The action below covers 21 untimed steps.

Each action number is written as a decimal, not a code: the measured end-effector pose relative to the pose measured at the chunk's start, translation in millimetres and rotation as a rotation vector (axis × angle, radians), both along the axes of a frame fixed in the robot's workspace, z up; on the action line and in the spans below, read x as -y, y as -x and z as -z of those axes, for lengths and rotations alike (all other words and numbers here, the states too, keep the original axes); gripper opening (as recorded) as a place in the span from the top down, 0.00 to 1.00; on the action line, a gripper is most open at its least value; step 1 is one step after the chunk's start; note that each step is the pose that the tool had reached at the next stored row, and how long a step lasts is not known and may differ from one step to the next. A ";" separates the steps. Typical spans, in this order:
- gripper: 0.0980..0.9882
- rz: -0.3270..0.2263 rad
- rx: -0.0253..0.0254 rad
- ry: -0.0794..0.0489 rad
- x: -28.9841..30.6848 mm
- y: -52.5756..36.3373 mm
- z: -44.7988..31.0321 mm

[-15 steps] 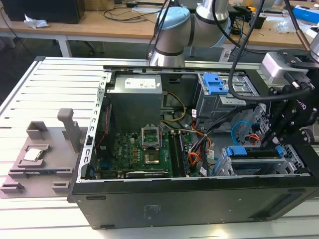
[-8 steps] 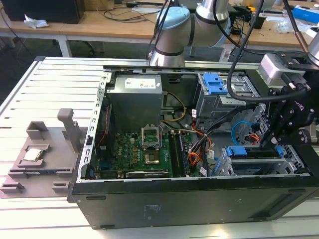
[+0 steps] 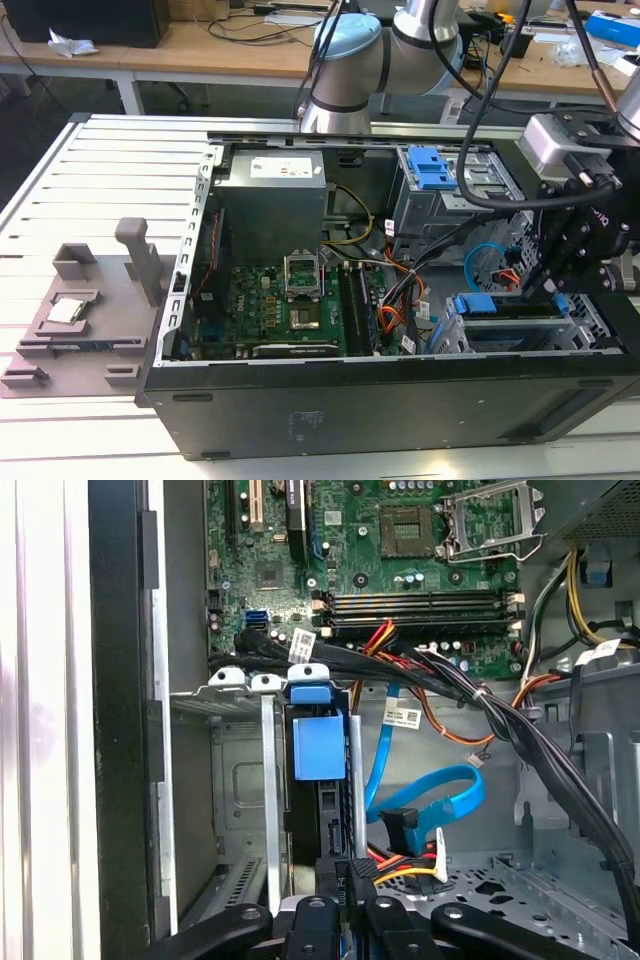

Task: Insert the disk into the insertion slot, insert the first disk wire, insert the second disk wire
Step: 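Insert the first disk wire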

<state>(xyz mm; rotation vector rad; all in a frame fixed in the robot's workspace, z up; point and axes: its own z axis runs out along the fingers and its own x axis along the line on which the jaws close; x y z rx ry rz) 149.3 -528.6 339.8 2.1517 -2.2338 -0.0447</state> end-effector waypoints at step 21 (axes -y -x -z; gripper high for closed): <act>0.84 0.000 0.0000 0.000 -0.7 -0.4 -19.0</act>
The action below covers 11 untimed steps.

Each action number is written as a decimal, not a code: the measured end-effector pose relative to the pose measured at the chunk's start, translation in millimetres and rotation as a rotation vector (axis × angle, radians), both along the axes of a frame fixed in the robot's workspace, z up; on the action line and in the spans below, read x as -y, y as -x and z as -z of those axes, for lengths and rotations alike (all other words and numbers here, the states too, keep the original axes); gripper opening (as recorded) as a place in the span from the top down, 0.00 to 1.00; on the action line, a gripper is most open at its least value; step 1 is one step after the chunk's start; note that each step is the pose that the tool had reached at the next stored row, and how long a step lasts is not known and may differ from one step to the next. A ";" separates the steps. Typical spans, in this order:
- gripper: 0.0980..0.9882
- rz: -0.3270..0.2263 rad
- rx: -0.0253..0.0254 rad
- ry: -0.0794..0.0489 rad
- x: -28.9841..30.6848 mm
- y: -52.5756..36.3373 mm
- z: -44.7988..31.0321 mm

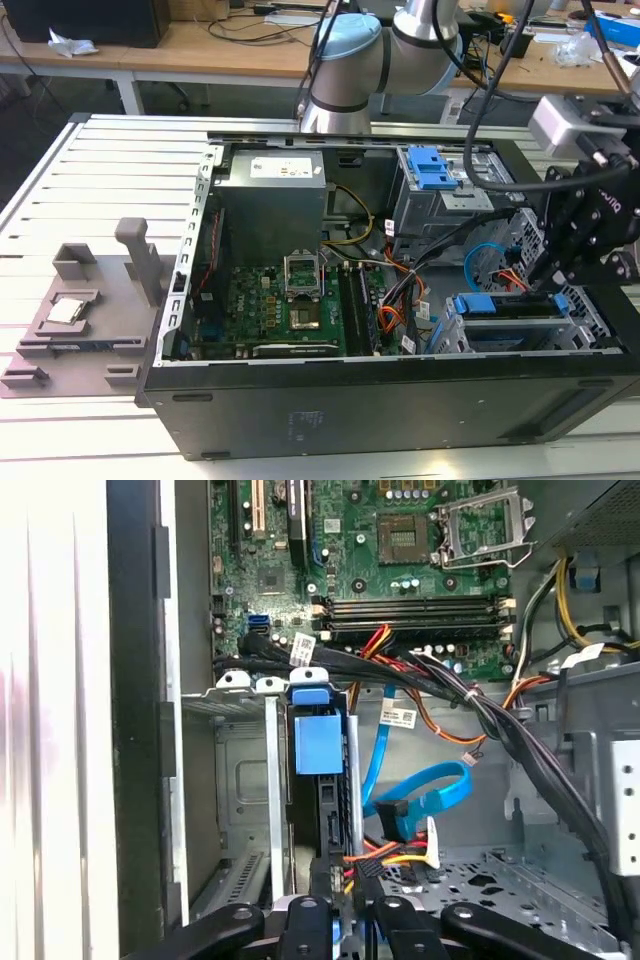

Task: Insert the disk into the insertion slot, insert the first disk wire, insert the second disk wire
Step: 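Insert the first disk wire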

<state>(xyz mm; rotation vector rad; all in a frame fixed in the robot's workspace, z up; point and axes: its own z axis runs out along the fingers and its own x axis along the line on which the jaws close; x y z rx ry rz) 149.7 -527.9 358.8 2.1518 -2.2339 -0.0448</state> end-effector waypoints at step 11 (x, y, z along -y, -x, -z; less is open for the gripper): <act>0.99 0.000 0.0000 0.000 -5.3 0.0 -12.7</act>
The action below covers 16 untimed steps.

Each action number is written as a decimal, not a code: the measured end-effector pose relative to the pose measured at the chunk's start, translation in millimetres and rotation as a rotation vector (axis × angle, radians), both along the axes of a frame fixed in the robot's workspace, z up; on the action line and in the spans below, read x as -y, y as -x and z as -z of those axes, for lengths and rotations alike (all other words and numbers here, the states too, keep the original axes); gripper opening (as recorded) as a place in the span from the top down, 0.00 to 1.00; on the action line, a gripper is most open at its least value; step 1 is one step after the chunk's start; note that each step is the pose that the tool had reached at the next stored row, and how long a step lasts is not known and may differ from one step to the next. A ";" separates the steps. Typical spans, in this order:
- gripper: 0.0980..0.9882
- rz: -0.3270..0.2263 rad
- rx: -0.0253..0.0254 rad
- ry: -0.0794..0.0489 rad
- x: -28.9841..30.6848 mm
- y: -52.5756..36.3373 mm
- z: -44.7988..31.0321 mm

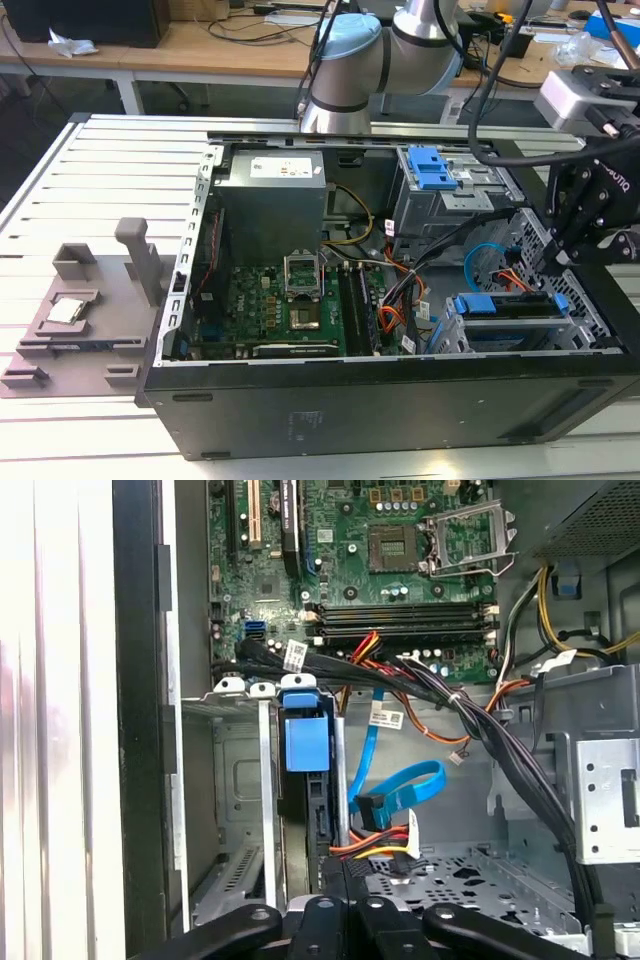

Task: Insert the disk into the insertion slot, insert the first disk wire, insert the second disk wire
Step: 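Insert the first disk wire, then insert the second disk wire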

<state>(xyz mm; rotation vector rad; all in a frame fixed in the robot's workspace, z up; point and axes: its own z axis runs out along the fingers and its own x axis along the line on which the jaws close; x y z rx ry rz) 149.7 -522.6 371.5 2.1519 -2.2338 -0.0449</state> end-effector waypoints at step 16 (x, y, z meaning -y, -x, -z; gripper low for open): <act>0.98 0.000 0.0000 0.000 0.0 0.0 -1.2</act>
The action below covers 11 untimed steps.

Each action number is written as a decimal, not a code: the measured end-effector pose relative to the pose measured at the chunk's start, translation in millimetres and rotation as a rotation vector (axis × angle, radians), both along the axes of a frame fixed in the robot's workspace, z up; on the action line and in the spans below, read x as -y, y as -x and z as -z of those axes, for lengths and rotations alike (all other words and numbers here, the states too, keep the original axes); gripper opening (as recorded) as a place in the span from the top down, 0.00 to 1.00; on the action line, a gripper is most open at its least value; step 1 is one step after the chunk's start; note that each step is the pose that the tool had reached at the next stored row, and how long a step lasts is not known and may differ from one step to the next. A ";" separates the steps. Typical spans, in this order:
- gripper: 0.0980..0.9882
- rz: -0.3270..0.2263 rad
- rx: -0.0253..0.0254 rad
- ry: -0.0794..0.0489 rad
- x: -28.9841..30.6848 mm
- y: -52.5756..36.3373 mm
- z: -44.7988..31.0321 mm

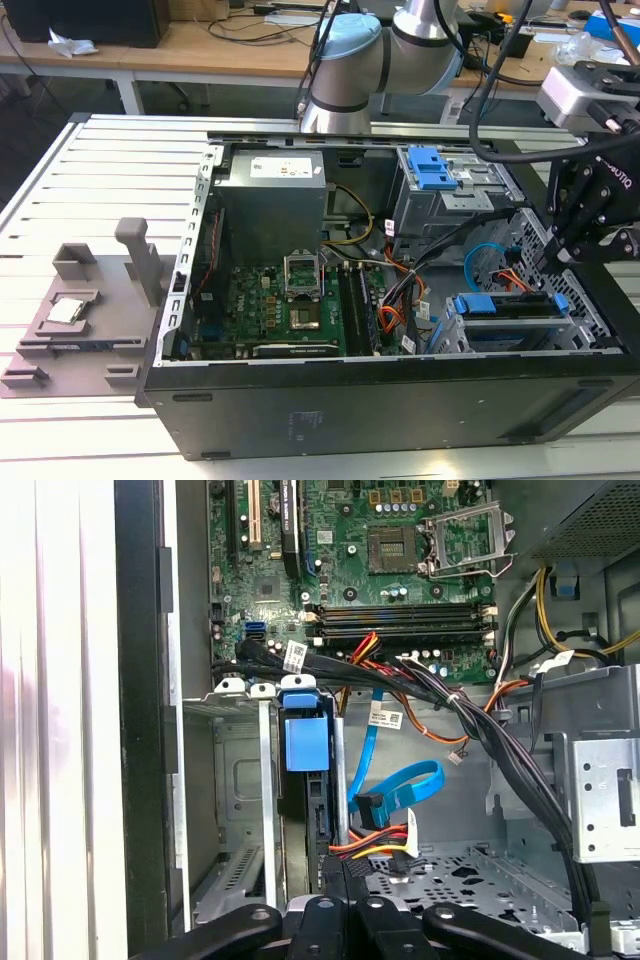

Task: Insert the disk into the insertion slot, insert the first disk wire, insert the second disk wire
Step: 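Insert the second disk wire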

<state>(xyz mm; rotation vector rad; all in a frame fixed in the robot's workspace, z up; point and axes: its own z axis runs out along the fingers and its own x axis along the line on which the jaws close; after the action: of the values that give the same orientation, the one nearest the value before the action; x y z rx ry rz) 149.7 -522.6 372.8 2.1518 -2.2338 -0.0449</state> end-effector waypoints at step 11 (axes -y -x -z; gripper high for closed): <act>0.77 0.000 0.0003 0.000 -0.6 2.4 -5.4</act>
<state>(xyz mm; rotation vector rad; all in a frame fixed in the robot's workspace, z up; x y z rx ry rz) 147.3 -521.9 378.2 2.1522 -2.2338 -0.0445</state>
